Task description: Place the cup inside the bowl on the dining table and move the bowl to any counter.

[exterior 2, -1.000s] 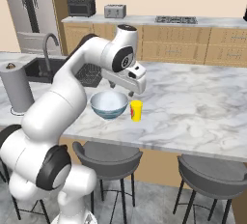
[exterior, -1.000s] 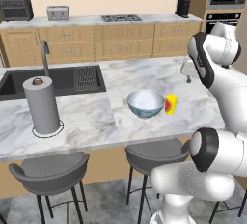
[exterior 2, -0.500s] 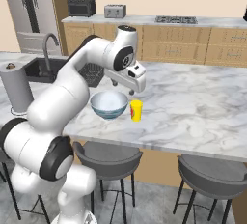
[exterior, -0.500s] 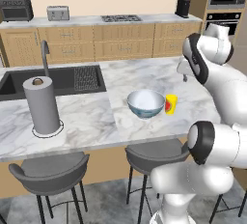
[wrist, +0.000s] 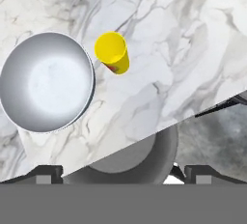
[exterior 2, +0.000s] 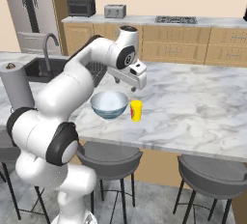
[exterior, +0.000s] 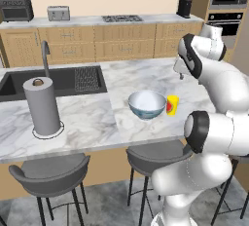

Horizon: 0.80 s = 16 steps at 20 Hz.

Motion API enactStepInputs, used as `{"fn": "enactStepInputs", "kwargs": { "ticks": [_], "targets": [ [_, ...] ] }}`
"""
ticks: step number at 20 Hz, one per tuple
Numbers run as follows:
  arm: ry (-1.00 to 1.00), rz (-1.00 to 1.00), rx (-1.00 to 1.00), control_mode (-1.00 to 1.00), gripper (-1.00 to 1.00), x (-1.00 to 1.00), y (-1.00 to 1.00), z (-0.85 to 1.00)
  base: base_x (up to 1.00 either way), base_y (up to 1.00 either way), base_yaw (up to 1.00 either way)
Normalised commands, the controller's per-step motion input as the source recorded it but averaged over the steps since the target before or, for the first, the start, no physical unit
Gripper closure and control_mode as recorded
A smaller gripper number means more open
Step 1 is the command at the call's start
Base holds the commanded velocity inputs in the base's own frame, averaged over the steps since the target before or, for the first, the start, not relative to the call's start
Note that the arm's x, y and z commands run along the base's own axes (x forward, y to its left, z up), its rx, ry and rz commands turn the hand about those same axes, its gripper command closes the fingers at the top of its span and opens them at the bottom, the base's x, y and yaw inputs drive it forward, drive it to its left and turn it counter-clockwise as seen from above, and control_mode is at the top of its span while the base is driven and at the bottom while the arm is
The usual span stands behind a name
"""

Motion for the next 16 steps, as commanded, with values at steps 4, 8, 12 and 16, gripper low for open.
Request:
{"fn": "enactStepInputs", "kwargs": {
  "ticks": [4, 8, 12, 16],
  "targets": [
    [0.0, 0.0, 0.0, -1.0, -1.0, 0.44, -0.05, -0.09, 0.0, 0.0, 0.0],
    [0.01, 0.0, 0.0, -1.0, -1.0, 0.37, -0.12, -0.1, 0.0, 0.0, 0.0],
    [0.02, 0.0, 0.0, -1.0, -1.0, 0.31, -0.29, -0.17, 0.0, 0.0, 0.0],
    [0.0, 0.0, 0.0, -1.0, -1.0, 0.25, -0.33, -0.13, 0.0, 0.0, 0.0]
  ]
}}
